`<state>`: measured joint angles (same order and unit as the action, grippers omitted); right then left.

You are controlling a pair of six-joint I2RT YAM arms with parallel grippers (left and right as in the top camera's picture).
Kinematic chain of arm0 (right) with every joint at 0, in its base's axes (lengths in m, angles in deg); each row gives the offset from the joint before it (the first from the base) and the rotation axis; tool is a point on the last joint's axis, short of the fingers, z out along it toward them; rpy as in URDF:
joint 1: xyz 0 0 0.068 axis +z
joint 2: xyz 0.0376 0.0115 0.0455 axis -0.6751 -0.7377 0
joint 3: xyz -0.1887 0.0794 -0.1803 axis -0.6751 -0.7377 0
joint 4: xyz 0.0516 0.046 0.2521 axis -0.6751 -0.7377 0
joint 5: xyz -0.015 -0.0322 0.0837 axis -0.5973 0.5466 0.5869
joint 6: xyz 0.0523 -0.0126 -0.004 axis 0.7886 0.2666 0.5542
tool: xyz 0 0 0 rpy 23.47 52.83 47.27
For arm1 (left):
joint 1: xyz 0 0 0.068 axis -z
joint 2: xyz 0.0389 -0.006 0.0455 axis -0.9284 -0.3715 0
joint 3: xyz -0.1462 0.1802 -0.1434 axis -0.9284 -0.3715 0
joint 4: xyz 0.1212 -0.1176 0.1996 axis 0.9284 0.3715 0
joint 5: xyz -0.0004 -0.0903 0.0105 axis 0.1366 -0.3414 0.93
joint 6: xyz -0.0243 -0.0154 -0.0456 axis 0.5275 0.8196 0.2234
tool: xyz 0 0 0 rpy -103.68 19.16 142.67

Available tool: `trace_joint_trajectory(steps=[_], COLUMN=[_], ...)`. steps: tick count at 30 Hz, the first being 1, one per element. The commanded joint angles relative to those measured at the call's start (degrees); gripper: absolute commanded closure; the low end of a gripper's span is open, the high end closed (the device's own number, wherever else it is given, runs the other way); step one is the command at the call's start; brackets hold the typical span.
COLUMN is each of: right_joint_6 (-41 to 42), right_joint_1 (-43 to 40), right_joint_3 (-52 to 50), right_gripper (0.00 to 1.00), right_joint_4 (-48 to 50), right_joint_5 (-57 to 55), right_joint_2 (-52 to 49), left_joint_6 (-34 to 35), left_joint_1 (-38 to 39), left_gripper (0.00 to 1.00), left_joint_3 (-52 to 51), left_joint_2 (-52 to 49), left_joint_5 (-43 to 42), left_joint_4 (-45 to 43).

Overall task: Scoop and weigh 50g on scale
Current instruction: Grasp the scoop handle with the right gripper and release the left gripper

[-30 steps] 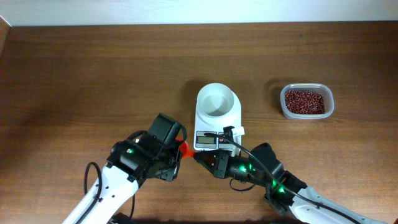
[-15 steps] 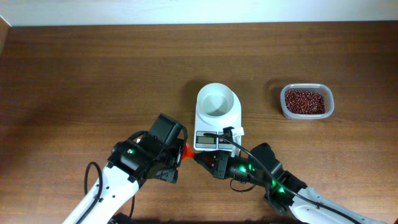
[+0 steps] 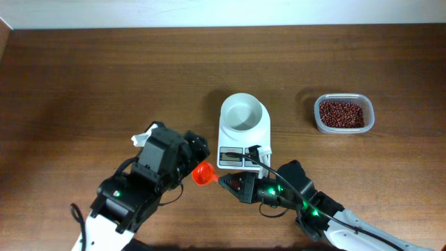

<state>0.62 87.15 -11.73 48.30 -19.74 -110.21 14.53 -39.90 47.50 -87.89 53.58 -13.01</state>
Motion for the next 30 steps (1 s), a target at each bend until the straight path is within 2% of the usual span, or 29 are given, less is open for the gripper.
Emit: trace_joint_trajectory(steps=[1,4,7,11,13,15,18,22,23,24,25,27,30], right_joint_6=[-0.9,-1.3,-6.4,-7.3,-9.9,-9.9,-12.3,-12.9,-12.9,-12.9,-12.9,-12.9,-12.9], right_joint_1=[0.2,0.2,-0.6,-6.3,-7.9,-8.0,-9.0,-14.6,-16.5,-17.5,-18.5,-20.1,-22.1], right_joint_3=[0.8,0.8,0.8,0.8,0.8,0.8,0.8,0.8,0.8,0.8,0.8,0.8,0.8], right_gripper=[0.96,0.96,0.96,0.96,0.96,0.96,0.96,0.96,0.96,0.96,0.96,0.96,0.96], right_joint_4=[-1.5,-1.4,-1.8,-10.9,-12.4,-14.1,-21.5,-28.1,-29.7,-30.6,-31.5,-32.4,-33.2], right_joint_5=[2.3,4.4,5.7,5.8,7.3,7.7,6.3,5.3,5.3,5.4,5.5,5.6,5.8], right_joint_2=[0.1,0.4,2.1,5.0,7.5,11.2,19.3,29.2,31.8,33.0,34.5,36.1,36.2], left_joint_6=[-5.9,-5.8,-5.8,-5.8,-5.8,-5.8,-5.8,-5.8,-5.8,-5.8,-5.8,-5.8,-6.8], left_joint_1=[-0.4,-0.4,-0.4,-0.4,-0.4,-0.4,-0.4,-0.4,-0.3,-0.3,-0.3,-0.3,-0.2], left_gripper=[0.00,0.01,0.01,0.01,0.01,0.01,0.01,0.01,0.06,0.26,0.53,1.00,1.00], left_joint_3=[0.7,0.7,0.7,0.7,0.7,0.7,0.7,0.7,0.7,0.7,0.7,0.7,0.7], left_joint_2=[2.0,1.9,1.9,1.9,1.8,1.8,1.8,-0.1,-1.2,-2.2,-3.5,-5.9,-9.6], left_joint_5=[4.6,5.0,5.1,5.1,5.1,5.1,5.1,5.0,4.6,4.2,3.1,2.7,-0.1], left_joint_4=[0.2,0.3,0.3,0.5,0.5,0.5,1.7,2.6,2.6,2.6,2.6,2.6,2.4])
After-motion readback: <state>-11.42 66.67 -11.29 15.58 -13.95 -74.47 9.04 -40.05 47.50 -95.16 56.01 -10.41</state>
